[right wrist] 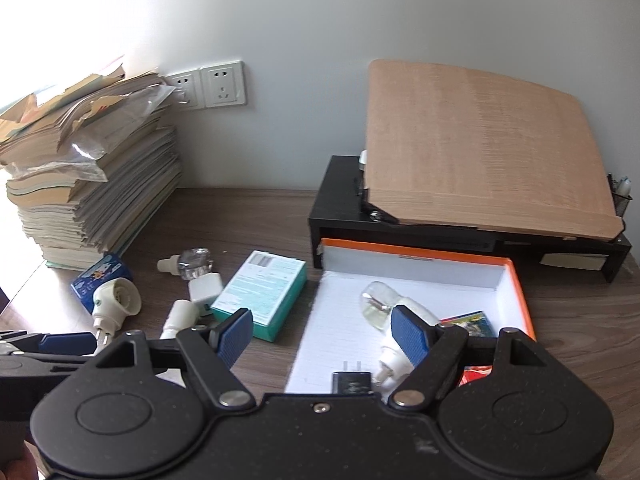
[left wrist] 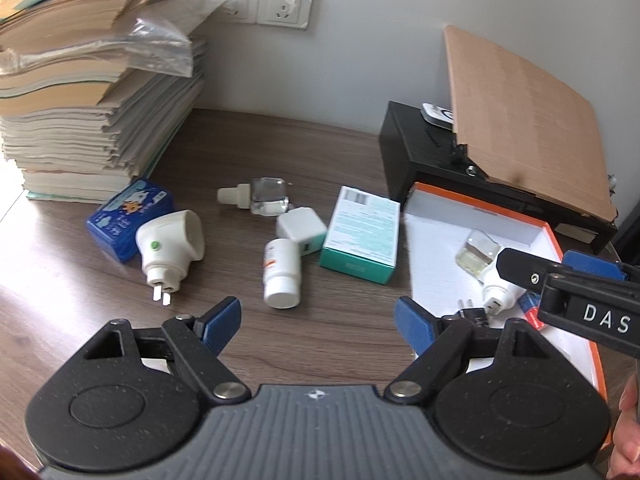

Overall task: Organize rigid objects
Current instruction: 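Move both tools away from the tray toward the items on the desk, then grasp the white plug-in heater with the left tool while the right tool grasps the teal box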

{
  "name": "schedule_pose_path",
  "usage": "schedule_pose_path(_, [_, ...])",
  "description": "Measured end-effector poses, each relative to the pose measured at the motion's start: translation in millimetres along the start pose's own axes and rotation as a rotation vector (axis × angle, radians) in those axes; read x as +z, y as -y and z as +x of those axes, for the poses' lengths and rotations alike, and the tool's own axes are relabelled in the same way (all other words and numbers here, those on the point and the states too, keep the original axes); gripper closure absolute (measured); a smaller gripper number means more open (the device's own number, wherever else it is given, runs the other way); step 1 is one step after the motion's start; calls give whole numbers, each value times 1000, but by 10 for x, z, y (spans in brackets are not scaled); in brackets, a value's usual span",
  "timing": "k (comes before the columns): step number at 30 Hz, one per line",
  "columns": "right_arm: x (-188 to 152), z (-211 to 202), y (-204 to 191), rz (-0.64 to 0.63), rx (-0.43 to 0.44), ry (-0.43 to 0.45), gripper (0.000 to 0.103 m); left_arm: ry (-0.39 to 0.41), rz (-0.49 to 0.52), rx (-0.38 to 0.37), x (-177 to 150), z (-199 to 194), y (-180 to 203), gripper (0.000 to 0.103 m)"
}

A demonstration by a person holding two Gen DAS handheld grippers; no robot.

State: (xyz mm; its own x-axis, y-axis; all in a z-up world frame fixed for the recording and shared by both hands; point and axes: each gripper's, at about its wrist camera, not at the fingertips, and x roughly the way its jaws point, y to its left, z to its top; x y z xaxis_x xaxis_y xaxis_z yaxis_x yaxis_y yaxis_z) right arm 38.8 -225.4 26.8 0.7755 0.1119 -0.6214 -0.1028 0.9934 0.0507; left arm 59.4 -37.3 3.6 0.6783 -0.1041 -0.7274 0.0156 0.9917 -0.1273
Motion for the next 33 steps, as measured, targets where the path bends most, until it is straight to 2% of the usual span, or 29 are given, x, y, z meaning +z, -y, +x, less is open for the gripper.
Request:
schedule_pose_path(13, [32,174,-332,-24,45,-16,13,-2,-55,58,11,32,-423,16])
schedule_pose_path(17, [33,228,-397,-23,48,-21,13,-8,-82,91,23,92,-621,11])
schedule_pose_path(26, [33,378,-474,-9,29,-43,13,-5,-143,183,126,334,-1019,4])
schedule_pose_path(33, [55,537,-517,-6,6,-66,13,-9,-153,184,243,652,-1124,4])
